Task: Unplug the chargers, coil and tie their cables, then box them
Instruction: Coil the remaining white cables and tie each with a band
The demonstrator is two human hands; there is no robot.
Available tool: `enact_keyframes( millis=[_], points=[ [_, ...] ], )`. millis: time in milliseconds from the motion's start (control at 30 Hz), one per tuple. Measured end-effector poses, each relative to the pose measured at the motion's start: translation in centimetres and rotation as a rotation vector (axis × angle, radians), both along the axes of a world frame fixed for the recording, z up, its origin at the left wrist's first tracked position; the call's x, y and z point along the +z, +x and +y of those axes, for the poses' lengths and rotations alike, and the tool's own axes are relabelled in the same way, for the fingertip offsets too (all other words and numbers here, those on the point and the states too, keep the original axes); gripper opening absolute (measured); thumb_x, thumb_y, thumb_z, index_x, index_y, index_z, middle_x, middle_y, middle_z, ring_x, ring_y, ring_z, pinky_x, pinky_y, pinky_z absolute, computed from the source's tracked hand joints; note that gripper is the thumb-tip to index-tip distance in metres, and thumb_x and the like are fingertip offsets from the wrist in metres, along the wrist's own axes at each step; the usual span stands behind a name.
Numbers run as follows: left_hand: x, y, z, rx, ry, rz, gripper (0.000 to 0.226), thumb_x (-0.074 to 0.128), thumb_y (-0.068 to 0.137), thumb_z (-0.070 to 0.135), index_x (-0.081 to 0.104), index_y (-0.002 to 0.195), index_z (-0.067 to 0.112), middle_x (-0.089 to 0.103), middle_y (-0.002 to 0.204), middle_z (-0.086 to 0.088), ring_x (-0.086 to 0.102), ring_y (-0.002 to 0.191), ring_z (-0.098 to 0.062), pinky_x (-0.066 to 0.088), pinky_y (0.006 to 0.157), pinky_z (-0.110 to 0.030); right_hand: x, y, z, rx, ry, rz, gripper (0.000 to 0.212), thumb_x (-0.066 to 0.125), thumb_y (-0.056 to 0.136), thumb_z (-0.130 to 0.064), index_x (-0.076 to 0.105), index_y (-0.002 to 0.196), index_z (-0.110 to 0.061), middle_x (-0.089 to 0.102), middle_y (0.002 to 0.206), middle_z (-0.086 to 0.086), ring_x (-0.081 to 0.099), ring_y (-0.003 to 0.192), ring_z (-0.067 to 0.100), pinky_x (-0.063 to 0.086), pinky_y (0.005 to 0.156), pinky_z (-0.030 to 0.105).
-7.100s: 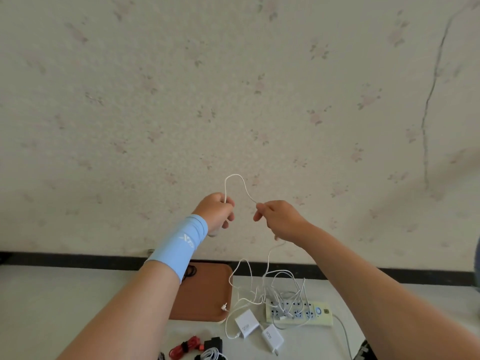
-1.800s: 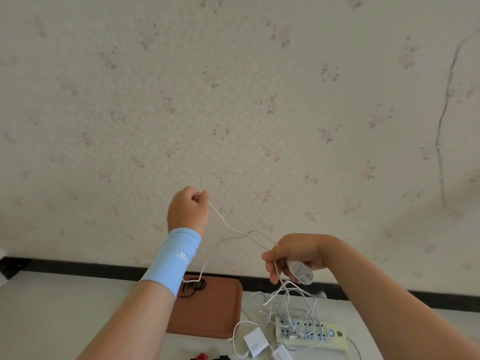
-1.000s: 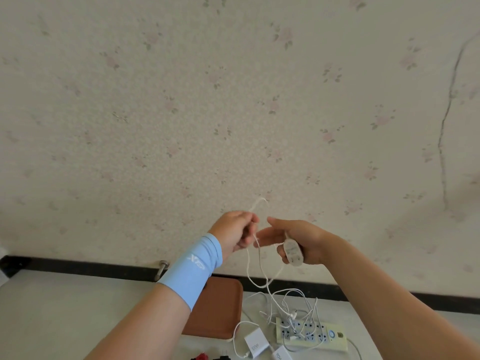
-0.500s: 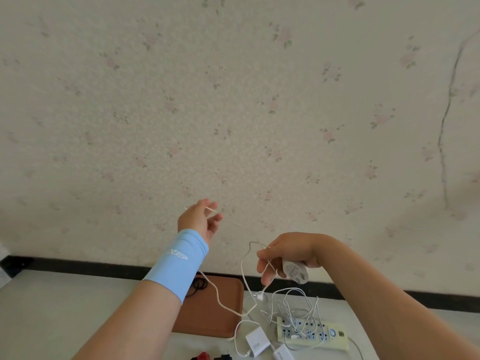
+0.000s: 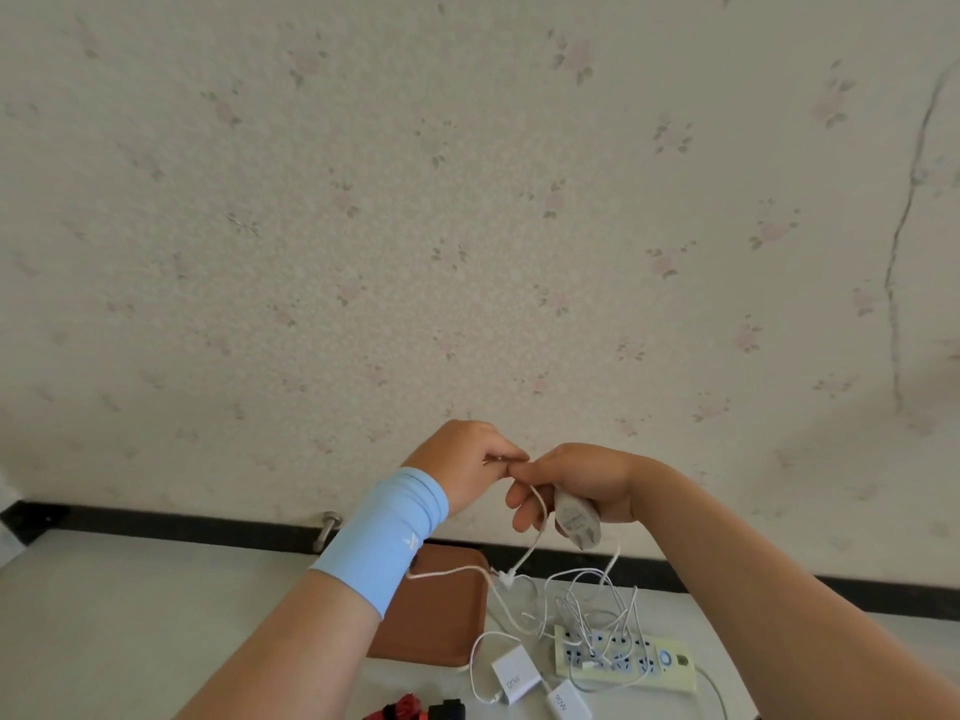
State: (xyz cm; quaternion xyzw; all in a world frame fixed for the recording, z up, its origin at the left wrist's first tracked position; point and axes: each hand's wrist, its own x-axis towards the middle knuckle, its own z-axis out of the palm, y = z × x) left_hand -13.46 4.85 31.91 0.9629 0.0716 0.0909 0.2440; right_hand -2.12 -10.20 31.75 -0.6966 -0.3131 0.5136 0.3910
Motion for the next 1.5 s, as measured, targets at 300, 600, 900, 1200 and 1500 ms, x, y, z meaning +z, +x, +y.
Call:
enact_keyframes(
  millis=[300,600,900,1200,1500],
  points=[
    [0.7,-0.7,1.7,0.223,-0.098,-0.077,0.032,0.048,0.101,0.013,0.072,0.116,0.027,0.071,0.105,0.009,0.064,0.097,-0.010,0.045,0.086,-0.019,0.3,0.3,-0.6,0.010,0.031,0.039,0.037,0.045,0.106,-0.035,0.069,0.100,-0.008,0.073,0.086,0.008,0.062,0.065,0.018,0.049,0.054,0.021],
    [0.0,-0.3,2.6,0.523,-0.047,-0.229,0.034,0.046,0.097,0.009,0.074,0.112,0.020,0.073,0.106,-0.002,0.067,0.096,-0.023,0.055,0.087,-0.035,0.0,0.7,-0.4,0.041,0.033,-0.054,0.030,0.043,0.108,-0.030,0.064,0.102,-0.010,0.066,0.075,0.005,0.068,0.076,0.026,0.054,0.081,0.038],
    [-0.5,-0.5,0.4,0.059,-0.167,0.133,0.057,0.048,0.091,0.004,0.052,0.134,0.040,0.050,0.142,0.013,0.050,0.129,-0.013,0.040,0.102,-0.023,0.5,-0.2,-0.5,0.094,0.087,0.048,0.042,0.035,0.109,-0.039,0.059,0.094,-0.008,0.051,0.057,0.007,0.052,0.051,0.021,0.058,0.074,0.042],
    [0.8,-0.2,0.5,0.076,-0.271,0.135,0.027,0.048,0.093,0.013,0.069,0.082,0.028,0.056,0.068,0.008,0.051,0.069,-0.012,0.045,0.068,-0.028,-0.1,0.6,-0.7,0.079,0.160,0.051,0.028,0.046,0.107,-0.019,0.070,0.112,-0.005,0.061,0.069,0.006,0.064,0.071,0.023,0.053,0.101,0.051],
    [1.0,-0.5,0.3,0.056,-0.265,0.218,0.022,0.054,0.090,0.026,0.066,0.071,0.031,0.056,0.069,0.009,0.051,0.071,-0.011,0.040,0.071,-0.028,0.3,0.3,-0.7,0.146,0.106,0.015,0.029,0.043,0.104,-0.007,0.071,0.111,-0.007,0.059,0.072,0.002,0.045,0.059,0.011,0.046,0.066,0.027]
  ],
)
